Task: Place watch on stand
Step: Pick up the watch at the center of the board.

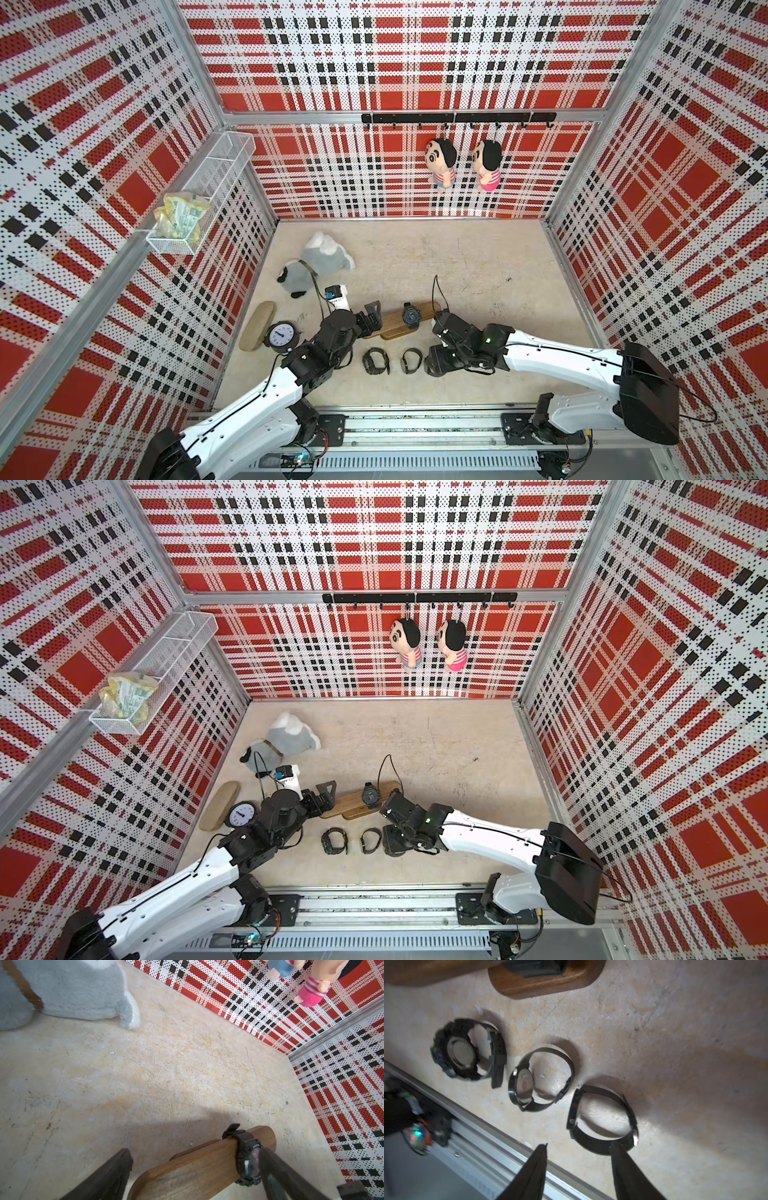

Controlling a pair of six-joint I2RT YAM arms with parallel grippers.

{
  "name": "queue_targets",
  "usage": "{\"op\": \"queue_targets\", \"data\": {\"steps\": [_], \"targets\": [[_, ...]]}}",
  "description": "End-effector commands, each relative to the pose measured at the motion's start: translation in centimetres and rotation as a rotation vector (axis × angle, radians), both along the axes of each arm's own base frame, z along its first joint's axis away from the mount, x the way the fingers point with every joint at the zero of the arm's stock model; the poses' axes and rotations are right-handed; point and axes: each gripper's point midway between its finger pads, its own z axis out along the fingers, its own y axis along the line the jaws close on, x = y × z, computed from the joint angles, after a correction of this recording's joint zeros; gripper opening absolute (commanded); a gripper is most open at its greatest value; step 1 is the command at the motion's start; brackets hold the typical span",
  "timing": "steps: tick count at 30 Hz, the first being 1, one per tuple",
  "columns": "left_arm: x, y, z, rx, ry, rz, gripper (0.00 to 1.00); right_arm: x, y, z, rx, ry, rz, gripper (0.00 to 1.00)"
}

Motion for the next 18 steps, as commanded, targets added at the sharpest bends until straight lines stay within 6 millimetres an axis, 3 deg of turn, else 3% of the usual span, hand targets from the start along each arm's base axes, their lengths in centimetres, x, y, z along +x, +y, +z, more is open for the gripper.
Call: {"op": "queue_targets", "data": {"steps": [1,7,18], "targets": [[-0.3,0.3,-0.6,0.018,0.006,0.003,0.98,1.0,1.5,0.6,0.032,-0.044,0.015,0.39],[-0.5,0.4,-1.1,0.020,0.015,0.000,0.98,1.5,1.9,0.0,0.005,-0.049,0.024,0.29],[-0.9,0.8,-1.4,0.018,0.016,0.005,0.98,1.3,1.9,-1.3,-0.048,-0.031,0.035,0.28]]}}
